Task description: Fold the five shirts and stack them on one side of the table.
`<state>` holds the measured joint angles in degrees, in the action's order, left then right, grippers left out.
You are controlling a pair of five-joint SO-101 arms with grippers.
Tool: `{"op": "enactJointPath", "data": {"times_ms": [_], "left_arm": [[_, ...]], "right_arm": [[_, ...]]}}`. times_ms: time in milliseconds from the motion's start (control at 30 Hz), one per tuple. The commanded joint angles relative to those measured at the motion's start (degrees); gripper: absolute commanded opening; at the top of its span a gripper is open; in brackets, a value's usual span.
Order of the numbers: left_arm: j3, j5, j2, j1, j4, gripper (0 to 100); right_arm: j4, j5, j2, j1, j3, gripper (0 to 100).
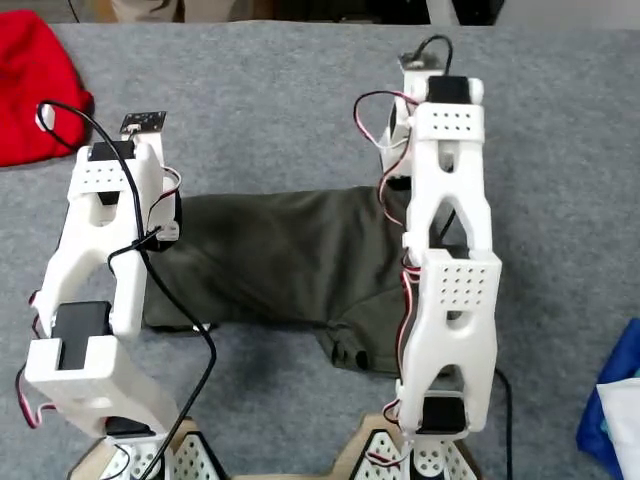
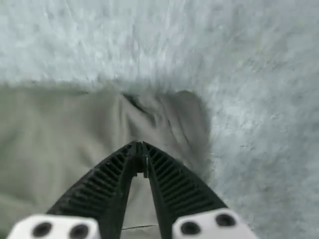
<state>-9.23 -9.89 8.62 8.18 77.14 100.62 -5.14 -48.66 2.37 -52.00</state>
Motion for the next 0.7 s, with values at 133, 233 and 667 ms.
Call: {"op": "enactJointPath", "data": {"times_ms": [133,233,667], "left_arm": [[2.6,-0.3,-0.5,-0.5,0.0,2],[2.6,-0.3,-0.5,-0.5,0.0,2],[2.6,-2.2,-0.5,0.0,-0.1,2]], "right_arm": [[0.1,0.6,2.0,0.5,2.1,0.5],[1.6,0.8,2.0,0.8,2.3,0.5],[-6.4,1.0,24.9,2.3,35.5,0.5]]}}
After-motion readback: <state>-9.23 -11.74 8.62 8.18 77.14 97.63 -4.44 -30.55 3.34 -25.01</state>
